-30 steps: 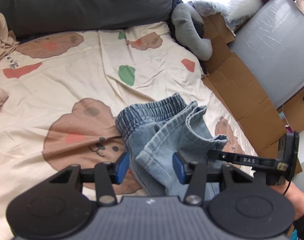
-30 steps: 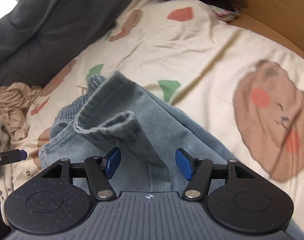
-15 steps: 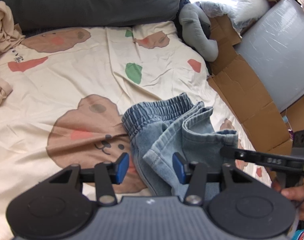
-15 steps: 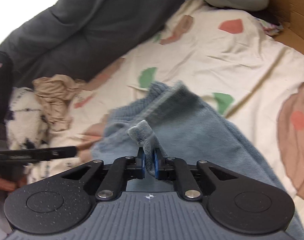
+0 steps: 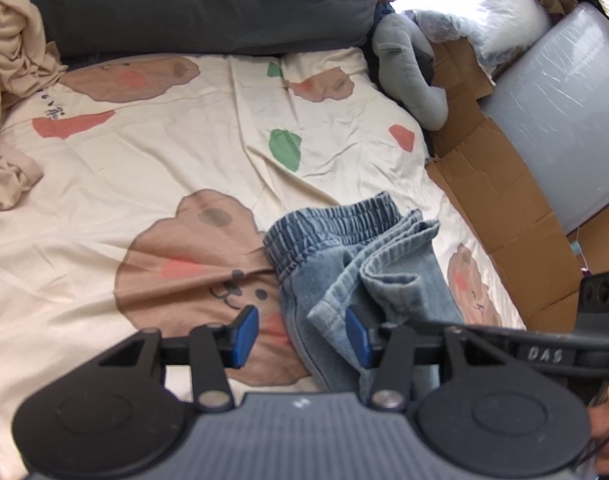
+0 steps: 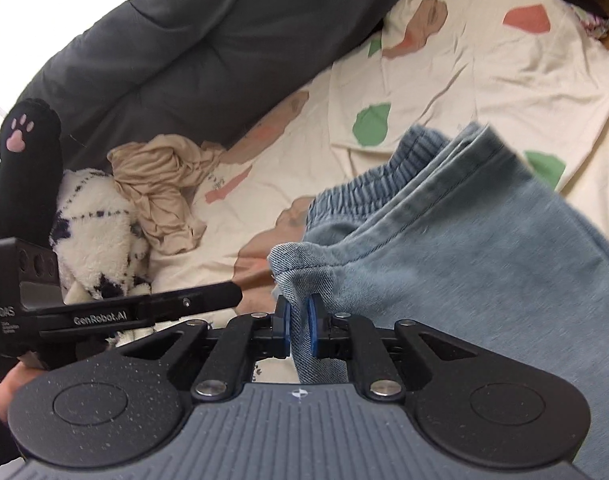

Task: Fold clothes
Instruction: 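Tuck the cuff onto the folded jeans with the right gripper and open, then withdraw the open right gripper from the folded jeans, then pinch the folded jeans with the left gripper while the right gripper pinches the waistband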

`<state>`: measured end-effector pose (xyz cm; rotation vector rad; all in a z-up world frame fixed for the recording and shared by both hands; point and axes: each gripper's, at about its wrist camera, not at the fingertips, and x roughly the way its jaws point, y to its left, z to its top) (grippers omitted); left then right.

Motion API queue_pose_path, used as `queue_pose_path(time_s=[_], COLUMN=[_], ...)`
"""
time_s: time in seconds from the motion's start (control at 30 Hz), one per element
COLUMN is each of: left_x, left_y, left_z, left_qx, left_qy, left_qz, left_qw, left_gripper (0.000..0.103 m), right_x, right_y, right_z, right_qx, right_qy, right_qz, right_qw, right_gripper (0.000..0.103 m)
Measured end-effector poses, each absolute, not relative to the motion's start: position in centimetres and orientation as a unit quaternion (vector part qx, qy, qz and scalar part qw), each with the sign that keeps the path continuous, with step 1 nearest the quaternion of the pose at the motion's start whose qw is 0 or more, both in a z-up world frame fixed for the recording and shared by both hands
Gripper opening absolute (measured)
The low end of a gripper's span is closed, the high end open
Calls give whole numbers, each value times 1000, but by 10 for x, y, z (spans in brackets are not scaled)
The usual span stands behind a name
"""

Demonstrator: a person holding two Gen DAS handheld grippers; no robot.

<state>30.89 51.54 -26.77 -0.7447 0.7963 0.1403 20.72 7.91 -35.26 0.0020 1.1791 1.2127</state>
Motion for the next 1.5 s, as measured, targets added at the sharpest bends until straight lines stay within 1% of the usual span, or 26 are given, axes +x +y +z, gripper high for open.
queue_pose_path(time_s=[0.03, 0.23, 0.27, 0.3, 0.4, 0.43, 0.5, 0.57, 0.63, 0.7, 0.83, 0.93, 1.1, 1.13, 1.37, 1.4, 1.43, 1.5], left_x=[308, 306, 305, 305, 306, 307, 310, 313, 317, 321, 326, 329, 334, 335, 333, 332, 331, 330], left_y=[516, 517, 517, 517, 513, 512, 507, 502, 498, 494, 491, 491, 490, 490, 489, 488, 487, 487], left_z=[-268, -264, -264, -263, -263, -264, -265, -267, -271, -275, -281, -282, -285, -285, -280, -279, -277, -274], left_qx=[-358, -367, -367, -369, -377, -380, -382, -385, -389, -394, -403, -407, -412, -412, -393, -389, -387, -383], left_qy=[377, 363, 362, 361, 358, 357, 359, 361, 363, 365, 367, 362, 364, 364, 366, 366, 365, 360], left_qz=[68, 72, 71, 70, 62, 57, 47, 38, 33, 30, 24, 22, 28, 28, 28, 29, 30, 32], left_qw=[852, 853, 854, 854, 852, 851, 850, 848, 846, 843, 838, 838, 835, 835, 843, 845, 847, 850], left_gripper=[50, 50, 50, 50, 49, 45, 44, 44, 44, 44, 42, 39, 21, 14, 11, 11, 11, 10], right_x=[206, 200, 198, 197, 208, 213, 228, 243, 258, 272, 296, 310, 315, 315, 317, 315, 314, 312], right_y=[80, 82, 82, 82, 78, 76, 72, 70, 69, 69, 74, 82, 98, 100, 112, 113, 114, 114], right_z=[-353, -352, -352, -352, -343, -340, -336, -332, -330, -330, -333, -341, -352, -353, -355, -355, -354, -352], right_qx=[1, -1, -1, -1, -3, -8, -16, -27, -42, -61, -99, -116, -171, -178, -217, -222, -227, -240], right_qy=[523, 526, 526, 527, 515, 509, 500, 488, 475, 464, 448, 450, 431, 428, 405, 401, 396, 387], right_qz=[537, 547, 548, 550, 549, 547, 537, 527, 517, 507, 490, 477, 483, 487, 513, 518, 524, 527], right_qw=[662, 652, 650, 648, 658, 665, 679, 695, 710, 724, 742, 746, 742, 740, 725, 722, 719, 717], right_gripper=[11, 14, 16, 21, 21, 21, 21, 24, 34, 38, 39, 39, 40, 40, 40, 36, 27, 16])
